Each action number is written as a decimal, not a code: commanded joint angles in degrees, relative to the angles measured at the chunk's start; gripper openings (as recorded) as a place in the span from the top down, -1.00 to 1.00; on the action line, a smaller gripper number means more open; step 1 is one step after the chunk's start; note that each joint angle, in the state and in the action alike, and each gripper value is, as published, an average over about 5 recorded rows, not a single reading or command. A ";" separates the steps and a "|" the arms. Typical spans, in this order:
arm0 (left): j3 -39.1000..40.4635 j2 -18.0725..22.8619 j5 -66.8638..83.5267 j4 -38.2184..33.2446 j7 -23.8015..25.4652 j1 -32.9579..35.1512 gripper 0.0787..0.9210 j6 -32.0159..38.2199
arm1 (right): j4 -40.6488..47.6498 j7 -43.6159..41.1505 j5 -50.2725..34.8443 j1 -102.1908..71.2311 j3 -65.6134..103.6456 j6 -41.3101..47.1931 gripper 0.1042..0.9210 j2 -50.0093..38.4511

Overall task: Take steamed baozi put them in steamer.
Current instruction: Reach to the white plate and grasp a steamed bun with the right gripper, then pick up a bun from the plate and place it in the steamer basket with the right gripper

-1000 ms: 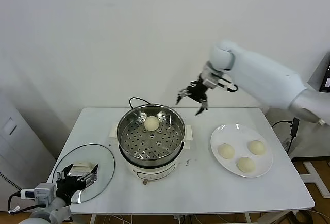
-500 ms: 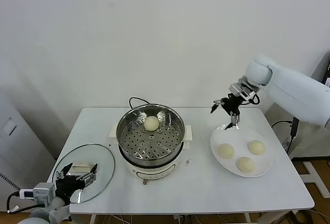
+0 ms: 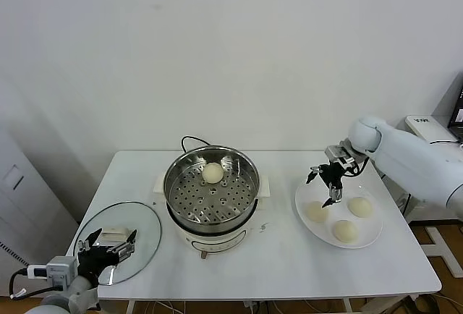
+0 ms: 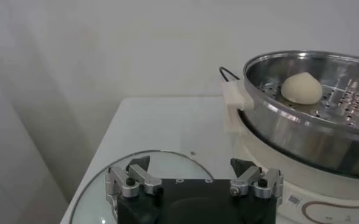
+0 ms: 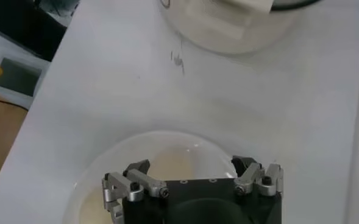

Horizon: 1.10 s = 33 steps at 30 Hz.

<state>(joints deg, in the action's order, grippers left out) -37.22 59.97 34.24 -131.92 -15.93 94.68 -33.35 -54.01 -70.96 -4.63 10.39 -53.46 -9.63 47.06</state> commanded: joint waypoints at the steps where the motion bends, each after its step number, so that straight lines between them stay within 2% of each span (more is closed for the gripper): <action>1: -0.01 -0.10 -0.02 0.00 -0.01 0.03 -0.77 -0.02 | 2.96 0.94 4.44 -5.55 4.84 1.34 -0.76 0.42; 18: -0.11 -0.19 -0.02 0.00 -0.01 -0.04 -0.77 -0.06 | 6.11 2.24 9.67 -9.77 9.15 0.42 -0.72 2.84; 25: -0.27 -0.16 -0.02 -0.01 -0.02 0.15 -0.77 -0.03 | 6.88 2.08 10.34 -10.22 9.97 0.58 -0.36 3.57; 29: -0.39 -0.15 -0.02 -0.01 -0.03 0.25 -0.77 -0.01 | 7.03 1.92 10.60 -10.26 10.11 0.72 -0.09 3.69; 33: -0.41 -0.07 -0.03 0.00 -0.05 0.28 -0.77 -0.02 | 6.66 1.70 10.16 -10.09 10.00 0.91 0.05 3.64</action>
<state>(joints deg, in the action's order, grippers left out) -37.66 59.91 34.23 -131.92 -15.98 94.94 -33.38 -47.89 -69.46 4.81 0.92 -44.21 -8.59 50.41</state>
